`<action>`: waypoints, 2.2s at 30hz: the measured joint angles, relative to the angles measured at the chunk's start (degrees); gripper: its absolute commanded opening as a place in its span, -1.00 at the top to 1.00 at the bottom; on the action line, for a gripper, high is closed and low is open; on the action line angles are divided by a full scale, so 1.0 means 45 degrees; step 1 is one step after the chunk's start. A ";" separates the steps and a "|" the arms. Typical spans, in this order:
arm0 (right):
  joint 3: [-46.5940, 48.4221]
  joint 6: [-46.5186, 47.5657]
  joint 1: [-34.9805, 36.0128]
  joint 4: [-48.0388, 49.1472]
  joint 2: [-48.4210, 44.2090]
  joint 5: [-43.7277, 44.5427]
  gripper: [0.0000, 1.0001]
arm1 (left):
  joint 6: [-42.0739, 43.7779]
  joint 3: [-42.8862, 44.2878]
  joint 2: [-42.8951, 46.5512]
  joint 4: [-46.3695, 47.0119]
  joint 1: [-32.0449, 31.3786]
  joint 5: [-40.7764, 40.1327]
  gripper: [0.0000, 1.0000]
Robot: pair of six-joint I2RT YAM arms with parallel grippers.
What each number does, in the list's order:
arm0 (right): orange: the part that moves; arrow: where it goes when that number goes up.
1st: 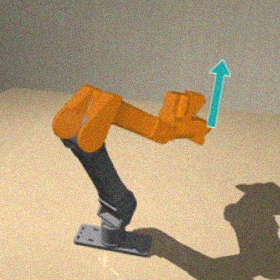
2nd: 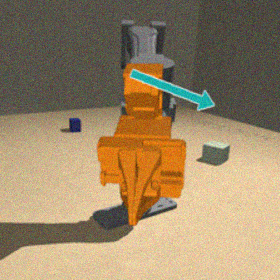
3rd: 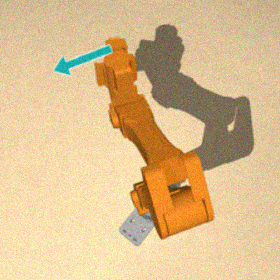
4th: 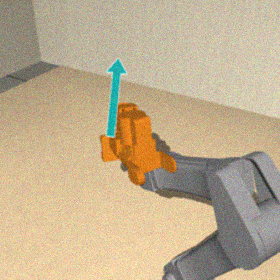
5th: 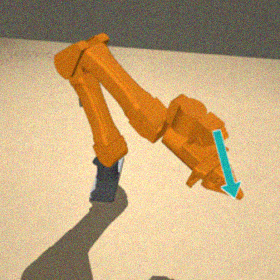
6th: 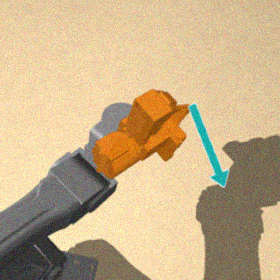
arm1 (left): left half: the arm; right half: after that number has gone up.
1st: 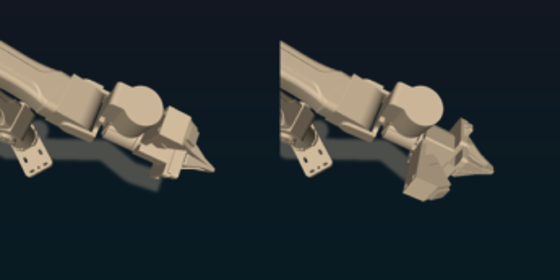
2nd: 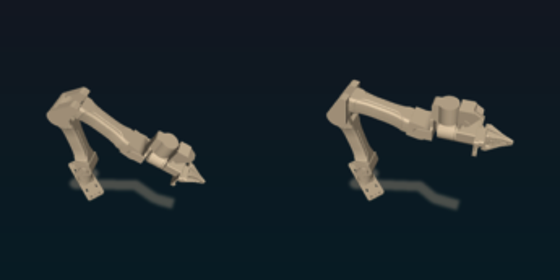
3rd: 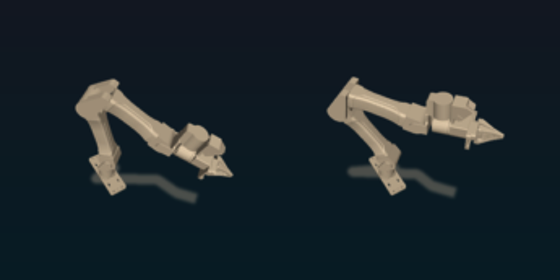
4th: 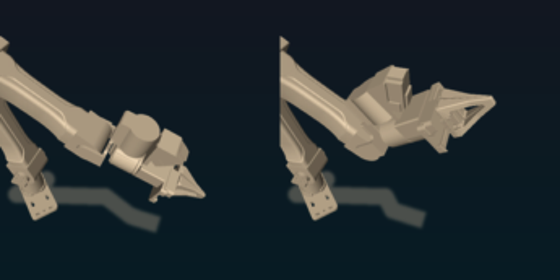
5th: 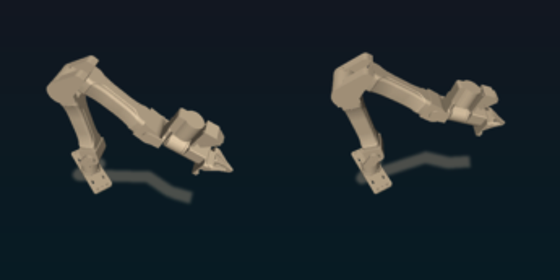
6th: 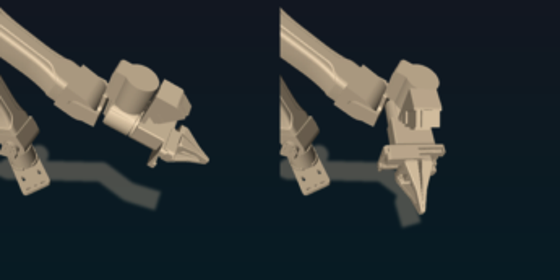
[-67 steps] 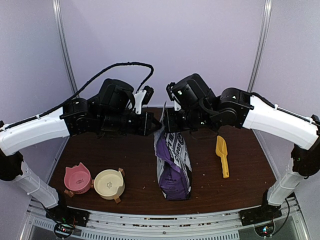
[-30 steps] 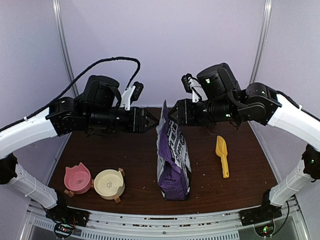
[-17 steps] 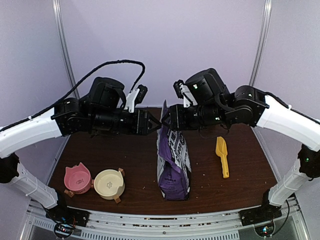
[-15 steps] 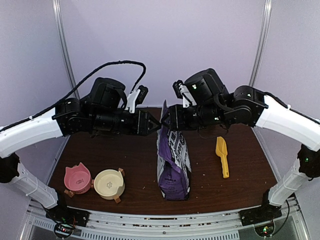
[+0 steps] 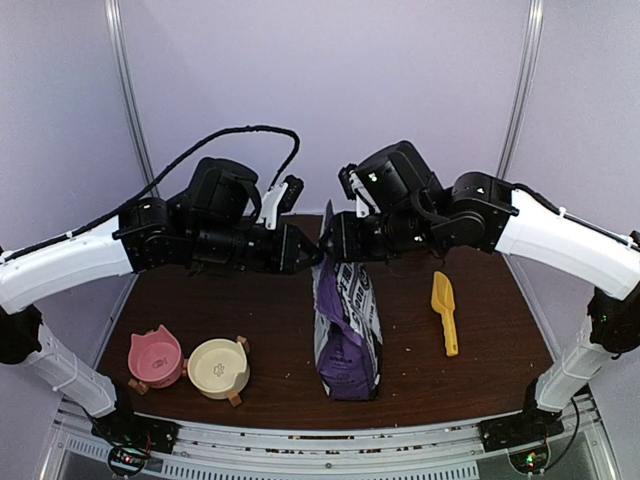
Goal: Serve the pet food
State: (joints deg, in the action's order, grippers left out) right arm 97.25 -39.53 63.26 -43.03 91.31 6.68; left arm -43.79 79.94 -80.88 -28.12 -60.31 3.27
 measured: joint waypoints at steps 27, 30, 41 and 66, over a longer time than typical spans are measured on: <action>0.0049 0.0767 0.0452 -0.0534 0.0121 0.1690 1.00 | 0.0622 -0.0719 0.0019 0.1292 -0.0219 -0.0491 1.00; 0.0049 0.0719 0.0505 -0.0573 0.0131 0.1885 1.00 | 0.0622 -0.0719 0.0019 0.1297 -0.0248 -0.0583 1.00; 0.0053 0.0675 0.0578 -0.0602 0.0194 0.2273 1.00 | 0.0617 -0.0719 0.0019 0.1273 -0.0291 -0.0967 1.00; 0.0044 0.0423 0.0578 -0.0831 0.0194 0.2642 1.00 | 0.0612 -0.0719 0.0189 0.1117 -0.0291 -0.1520 1.00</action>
State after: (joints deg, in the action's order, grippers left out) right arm 97.45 -37.63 65.87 -46.76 92.18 18.57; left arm -41.04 76.71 -80.03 -23.09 -61.63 -3.57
